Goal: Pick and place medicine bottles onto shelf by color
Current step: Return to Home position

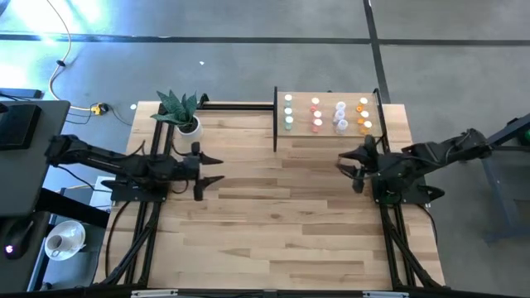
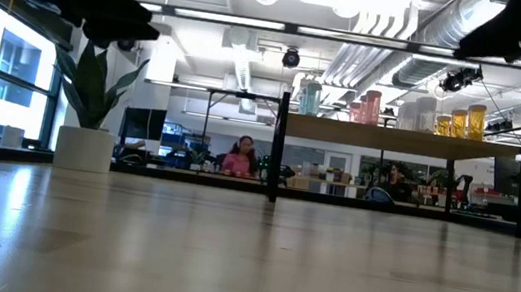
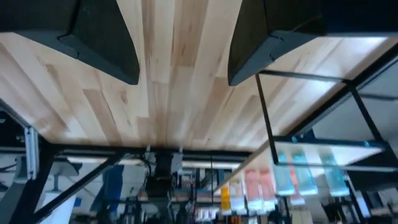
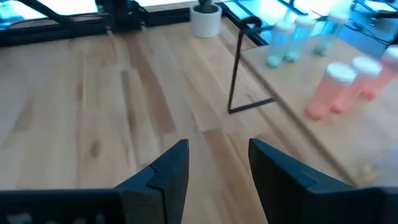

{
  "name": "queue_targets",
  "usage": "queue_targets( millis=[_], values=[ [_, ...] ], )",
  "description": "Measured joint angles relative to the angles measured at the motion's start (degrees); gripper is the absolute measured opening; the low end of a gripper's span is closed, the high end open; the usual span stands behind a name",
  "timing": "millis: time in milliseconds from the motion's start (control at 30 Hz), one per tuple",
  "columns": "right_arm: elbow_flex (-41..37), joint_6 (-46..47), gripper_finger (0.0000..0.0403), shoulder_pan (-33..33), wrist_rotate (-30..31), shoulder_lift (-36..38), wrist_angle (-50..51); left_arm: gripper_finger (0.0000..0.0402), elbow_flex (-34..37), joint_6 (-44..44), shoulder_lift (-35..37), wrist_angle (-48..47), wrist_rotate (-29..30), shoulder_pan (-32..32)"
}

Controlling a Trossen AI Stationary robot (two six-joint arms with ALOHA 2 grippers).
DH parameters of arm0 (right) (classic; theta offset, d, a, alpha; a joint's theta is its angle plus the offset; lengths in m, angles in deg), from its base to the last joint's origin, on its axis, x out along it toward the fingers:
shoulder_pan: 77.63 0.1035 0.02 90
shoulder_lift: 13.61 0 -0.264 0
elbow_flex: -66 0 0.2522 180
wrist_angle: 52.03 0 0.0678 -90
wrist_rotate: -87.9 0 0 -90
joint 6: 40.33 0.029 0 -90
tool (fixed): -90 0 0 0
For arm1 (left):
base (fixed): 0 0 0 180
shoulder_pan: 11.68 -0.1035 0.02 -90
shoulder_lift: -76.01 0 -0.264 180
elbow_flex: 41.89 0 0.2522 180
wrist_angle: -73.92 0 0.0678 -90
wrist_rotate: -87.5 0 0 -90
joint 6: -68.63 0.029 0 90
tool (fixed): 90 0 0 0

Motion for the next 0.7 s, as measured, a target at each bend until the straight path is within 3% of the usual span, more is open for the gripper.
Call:
queue_targets(
  millis=[367,567,700],
  values=[
    [-17.69,-0.05,0.0158,3.36,0.07,20.75,-8.24,0.0236,5.30,1.49,17.47,-4.76,2.00,0.00],
    [-19.96,-0.02,0.0158,3.41,0.11,25.01,-14.43,0.0236,5.33,1.91,24.62,-12.86,4.44,0.00],
    [-25.51,-4.31,0.0158,3.41,0.48,25.15,-23.07,0.0236,5.33,-1.16,27.95,-19.54,5.87,0.00]
  ],
)
